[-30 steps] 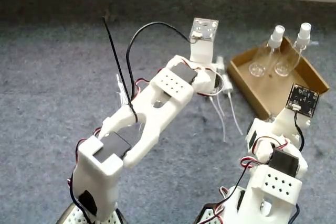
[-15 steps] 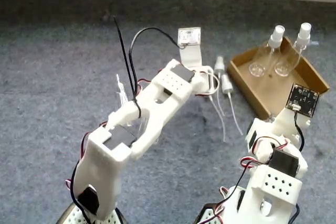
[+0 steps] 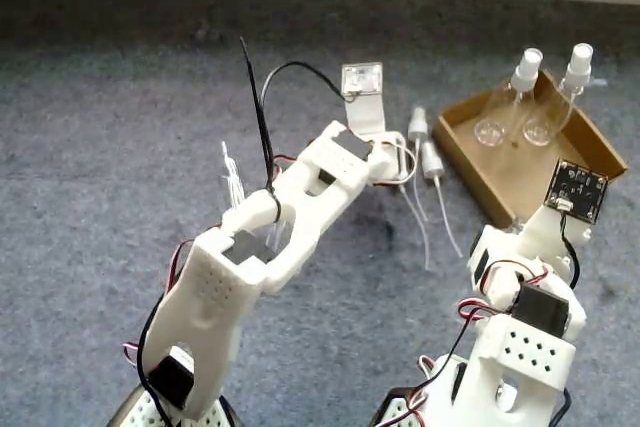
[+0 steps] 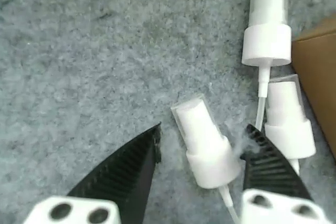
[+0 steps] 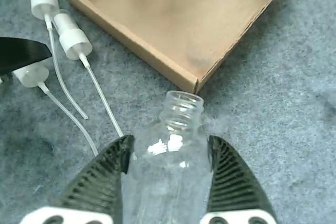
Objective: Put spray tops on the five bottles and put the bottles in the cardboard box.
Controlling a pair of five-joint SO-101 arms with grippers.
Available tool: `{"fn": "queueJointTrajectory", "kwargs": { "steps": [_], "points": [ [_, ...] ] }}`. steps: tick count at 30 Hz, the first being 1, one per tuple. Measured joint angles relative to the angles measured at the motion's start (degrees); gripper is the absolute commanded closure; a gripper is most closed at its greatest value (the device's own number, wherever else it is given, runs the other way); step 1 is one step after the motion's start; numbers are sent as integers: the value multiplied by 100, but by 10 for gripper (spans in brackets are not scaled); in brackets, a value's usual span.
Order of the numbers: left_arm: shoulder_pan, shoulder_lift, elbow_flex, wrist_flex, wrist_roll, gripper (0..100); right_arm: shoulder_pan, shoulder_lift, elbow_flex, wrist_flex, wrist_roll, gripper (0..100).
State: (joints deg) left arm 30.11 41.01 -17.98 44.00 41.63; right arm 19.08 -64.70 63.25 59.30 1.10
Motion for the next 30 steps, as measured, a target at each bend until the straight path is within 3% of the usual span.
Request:
{"fn": "queueJointTrajectory", "kwargs": {
  "steps": [4,8,20,30],
  "points": [
    [0,149,-220,0,18,1000,0,0,0,0,0,964],
    [0,290,-387,-18,35,957,0,0,237,-9,0,964],
    [0,316,-510,0,35,958,0,0,273,-9,0,964],
    [0,-1415,-510,1433,35,958,0,0,273,-9,0,964]
  ]
}}
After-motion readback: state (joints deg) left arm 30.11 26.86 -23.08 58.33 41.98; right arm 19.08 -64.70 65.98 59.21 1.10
